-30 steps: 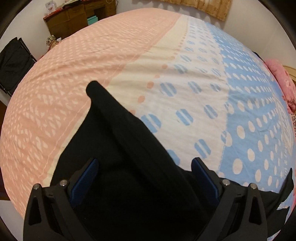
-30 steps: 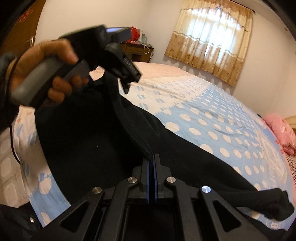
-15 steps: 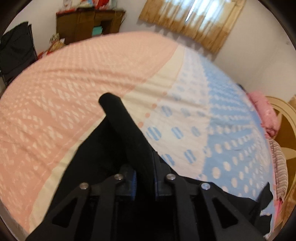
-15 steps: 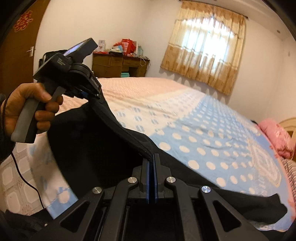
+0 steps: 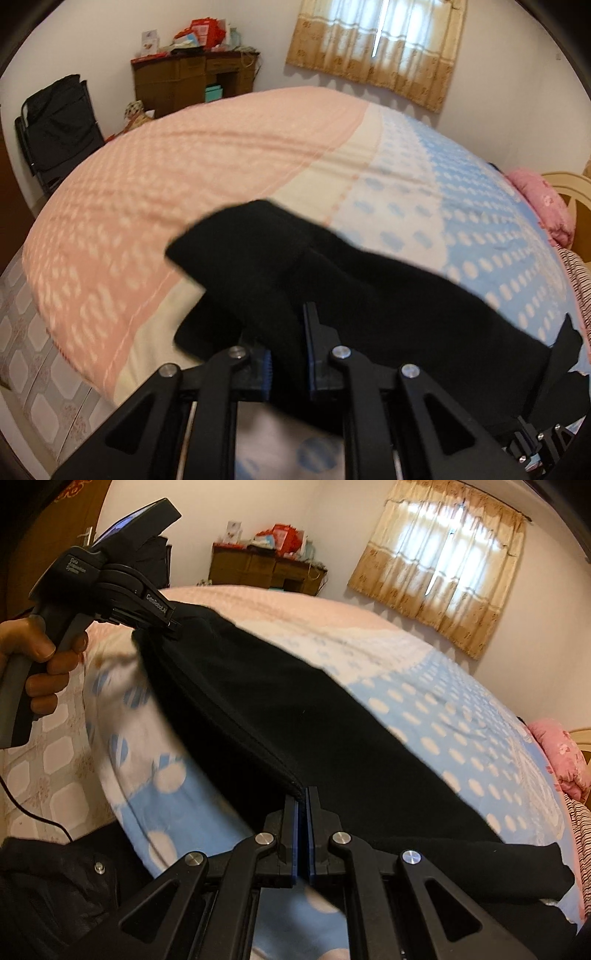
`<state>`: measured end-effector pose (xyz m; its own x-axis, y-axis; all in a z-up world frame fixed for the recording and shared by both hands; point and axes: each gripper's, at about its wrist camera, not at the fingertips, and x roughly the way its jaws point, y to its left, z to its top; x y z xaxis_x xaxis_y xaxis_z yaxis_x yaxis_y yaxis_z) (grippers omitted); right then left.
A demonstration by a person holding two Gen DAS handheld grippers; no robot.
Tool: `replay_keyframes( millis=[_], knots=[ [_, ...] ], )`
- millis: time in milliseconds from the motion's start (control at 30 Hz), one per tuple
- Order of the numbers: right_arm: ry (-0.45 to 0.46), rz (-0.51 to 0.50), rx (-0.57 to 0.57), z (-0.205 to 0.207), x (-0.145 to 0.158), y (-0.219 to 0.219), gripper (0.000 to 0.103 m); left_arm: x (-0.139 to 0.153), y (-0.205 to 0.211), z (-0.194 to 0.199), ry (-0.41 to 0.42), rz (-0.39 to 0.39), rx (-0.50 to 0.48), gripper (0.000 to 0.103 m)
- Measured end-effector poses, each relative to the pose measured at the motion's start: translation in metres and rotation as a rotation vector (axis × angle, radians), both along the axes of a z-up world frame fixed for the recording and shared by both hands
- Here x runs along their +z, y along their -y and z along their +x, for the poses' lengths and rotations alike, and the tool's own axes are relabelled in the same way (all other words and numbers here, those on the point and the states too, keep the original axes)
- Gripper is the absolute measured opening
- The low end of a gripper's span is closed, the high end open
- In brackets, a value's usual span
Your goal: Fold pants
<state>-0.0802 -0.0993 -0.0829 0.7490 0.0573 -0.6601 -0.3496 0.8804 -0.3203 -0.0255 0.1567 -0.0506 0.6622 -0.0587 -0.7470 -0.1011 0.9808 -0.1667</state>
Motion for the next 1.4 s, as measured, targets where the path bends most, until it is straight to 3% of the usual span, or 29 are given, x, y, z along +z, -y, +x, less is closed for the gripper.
replay_keyframes(
  millis=[133, 333, 367, 467, 500, 633, 733, 800, 867, 933, 1067, 1167, 1333, 1400],
  knots=[
    [-0.024, -0.03, 0.011, 0.0, -0.009, -0.002, 0.003, -0.007, -0.001, -0.004, 0.027, 0.032, 0.0, 0.019],
    [-0.05, -0.03, 0.01, 0.005, -0.019, 0.001, 0.005, -0.009, 0.012, -0.008, 0.03, 0.171, -0.043, 0.025],
    [-0.051, -0.033, 0.013, 0.005, -0.019, 0.002, 0.005, -0.009, 0.012, -0.011, 0.028, 0.187, -0.048, 0.033],
    [-0.071, 0.006, 0.022, 0.007, -0.016, 0.008, 0.008, -0.003, 0.005, -0.022, 0.03, 0.269, -0.004, 0.069],
    [-0.089, 0.032, 0.026, 0.009, -0.013, 0.012, 0.01, 0.0, 0.001, -0.027, 0.041, 0.297, 0.02, 0.073],
    [-0.17, 0.235, 0.056, 0.012, 0.013, 0.037, 0.023, 0.023, -0.011, -0.035, 0.116, 0.321, 0.053, 0.073],
    [-0.159, 0.416, 0.053, 0.024, 0.048, 0.061, 0.035, 0.038, -0.013, -0.028, 0.169, 0.309, 0.058, 0.075],
    [-0.126, 0.498, 0.053, 0.04, 0.068, 0.073, 0.064, 0.04, -0.006, -0.017, 0.181, 0.308, 0.057, 0.076],
    [-0.104, 0.556, 0.071, 0.061, 0.08, 0.081, 0.072, 0.035, 0.002, -0.004, 0.17, 0.299, 0.066, 0.076],
    [-0.133, 0.563, 0.098, 0.092, 0.081, 0.08, 0.072, 0.024, 0.009, 0.007, 0.139, 0.259, 0.07, 0.076],
    [-0.27, 0.521, 0.152, 0.149, 0.055, 0.068, 0.072, 0.0, 0.023, 0.012, 0.069, 0.235, 0.07, 0.076],
    [-0.344, 0.498, 0.167, 0.172, 0.03, 0.061, 0.072, -0.014, 0.035, 0.007, 0.067, 0.311, 0.066, 0.077],
    [-0.477, 0.486, 0.201, 0.16, 0.0, 0.057, 0.072, -0.02, 0.039, -0.001, 0.098, 0.359, 0.07, 0.085],
    [-0.484, 0.471, 0.222, 0.148, -0.001, 0.053, 0.072, -0.021, 0.039, -0.002, 0.106, 0.363, 0.071, 0.089]
  ],
)
